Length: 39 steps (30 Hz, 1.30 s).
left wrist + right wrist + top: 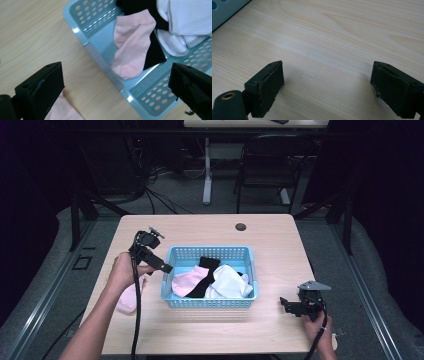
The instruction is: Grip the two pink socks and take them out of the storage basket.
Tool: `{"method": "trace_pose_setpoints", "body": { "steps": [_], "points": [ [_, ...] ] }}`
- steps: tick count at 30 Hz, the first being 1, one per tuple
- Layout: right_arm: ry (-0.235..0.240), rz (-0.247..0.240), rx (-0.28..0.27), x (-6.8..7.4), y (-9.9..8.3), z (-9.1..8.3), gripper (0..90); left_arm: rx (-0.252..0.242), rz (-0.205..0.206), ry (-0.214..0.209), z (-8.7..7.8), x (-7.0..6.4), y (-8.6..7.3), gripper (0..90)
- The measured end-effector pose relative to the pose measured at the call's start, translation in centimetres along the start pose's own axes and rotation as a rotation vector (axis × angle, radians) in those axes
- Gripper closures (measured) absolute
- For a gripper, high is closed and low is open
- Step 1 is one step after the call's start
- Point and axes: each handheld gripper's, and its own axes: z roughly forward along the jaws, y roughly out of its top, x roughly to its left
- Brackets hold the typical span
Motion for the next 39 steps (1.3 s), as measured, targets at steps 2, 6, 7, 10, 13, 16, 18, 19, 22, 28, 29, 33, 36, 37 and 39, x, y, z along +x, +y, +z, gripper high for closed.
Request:
{"method": "trace_pose_setpoints", "body": {
  "steps": [2, 6, 7, 10, 13, 16, 18, 19, 22, 28, 29, 33, 36, 37, 39],
  "points": [
    [0.000, 0.000, 0.000, 0.0, 0.0, 0.0, 10.9, 0.004, 0.020, -0.005, 0.6, -0.6, 0.6, 0.3],
    [0.000, 0.000, 0.000, 0.0, 0.0, 0.0, 10.9, 0.014, 0.038, -0.019, 2.0, -1.7, 1.6, 0.3],
    [0.000, 0.000, 0.000, 0.0, 0.0, 0.0, 10.9, 0.022, 0.040, -0.023, 2.4, -1.9, 1.8, 0.3],
    [0.000, 0.000, -0.001, 0.0, 0.0, 0.0, 10.9, 0.040, 0.051, -0.041, 3.6, -2.5, 2.5, 0.4],
    [0.000, 0.000, 0.000, 0.0, 0.0, 0.0, 10.9, 0.051, 0.059, -0.054, 4.8, -3.0, 3.0, 0.6],
    [0.001, 0.000, 0.000, 0.0, 0.0, 0.0, 10.9, 0.070, 0.071, -0.058, 6.0, -3.5, 3.3, 1.7],
    [0.001, -0.001, 0.000, 0.0, 0.0, 0.0, 10.9, 0.082, 0.078, -0.071, 6.8, -3.7, 3.5, 3.0],
    [0.001, -0.001, 0.000, 0.0, 0.0, 0.0, 10.9, 0.081, 0.076, -0.079, 7.1, -3.8, 3.5, 4.4],
    [0.001, -0.001, 0.000, 0.0, 0.0, 0.0, 10.9, 0.087, 0.075, -0.074, 8.0, -3.9, 3.8, 9.7],
    [0.001, -0.001, 0.000, 0.0, 0.0, 0.0, 10.9, 0.126, 0.088, -0.051, 10.2, -4.3, 4.0, 24.4],
    [0.001, -0.001, -0.001, 0.0, 0.0, 0.0, 10.9, 0.133, 0.092, -0.042, 10.4, -4.3, 4.0, 25.7],
    [0.001, -0.001, 0.000, 0.0, 0.0, 0.0, 10.9, 0.151, 0.089, -0.044, 11.2, -4.3, 4.0, 35.9],
    [0.001, -0.001, -0.001, 0.0, 0.0, 0.0, 10.9, 0.170, 0.103, -0.031, 11.4, -4.4, 4.0, 53.2],
    [0.001, -0.001, 0.000, 0.0, 0.0, 0.0, 10.8, 0.178, 0.109, -0.033, 11.5, -4.5, 3.9, 59.5],
    [0.001, -0.001, 0.000, 0.0, 0.0, 0.0, 10.9, 0.186, 0.114, -0.030, 11.6, -4.5, 3.8, 65.4]
  ]
}}
